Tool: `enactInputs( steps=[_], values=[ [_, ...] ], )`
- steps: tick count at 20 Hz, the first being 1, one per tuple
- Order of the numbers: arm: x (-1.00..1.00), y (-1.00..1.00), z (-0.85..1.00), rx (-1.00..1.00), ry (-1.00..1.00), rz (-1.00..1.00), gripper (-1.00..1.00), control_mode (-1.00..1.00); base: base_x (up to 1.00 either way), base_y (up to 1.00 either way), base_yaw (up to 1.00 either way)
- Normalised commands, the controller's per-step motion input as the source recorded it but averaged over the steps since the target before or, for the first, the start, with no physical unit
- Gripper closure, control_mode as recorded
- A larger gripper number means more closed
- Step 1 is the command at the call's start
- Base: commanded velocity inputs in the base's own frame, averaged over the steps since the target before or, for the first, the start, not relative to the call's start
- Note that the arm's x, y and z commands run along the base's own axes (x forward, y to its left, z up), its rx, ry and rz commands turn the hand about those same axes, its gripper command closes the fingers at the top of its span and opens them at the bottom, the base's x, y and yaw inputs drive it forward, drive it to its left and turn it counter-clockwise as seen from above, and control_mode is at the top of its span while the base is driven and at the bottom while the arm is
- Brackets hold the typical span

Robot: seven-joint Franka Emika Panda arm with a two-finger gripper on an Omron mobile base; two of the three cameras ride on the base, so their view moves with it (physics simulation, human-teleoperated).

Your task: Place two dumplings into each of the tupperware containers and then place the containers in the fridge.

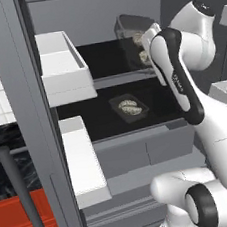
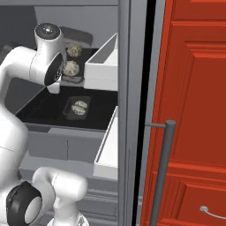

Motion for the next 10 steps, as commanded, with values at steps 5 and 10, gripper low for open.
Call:
enactInputs(
  steps=[5, 10],
  values=[
    [0.73, 0.13, 0.0, 0.0, 0.0, 0.0, 1.0, -1.0, 0.0, 0.0, 0.0],
    [0.23, 0.0, 0.0, 0.0, -0.02, 0.07, 1.0, -1.0, 0.0, 0.0, 0.0]
  ],
)
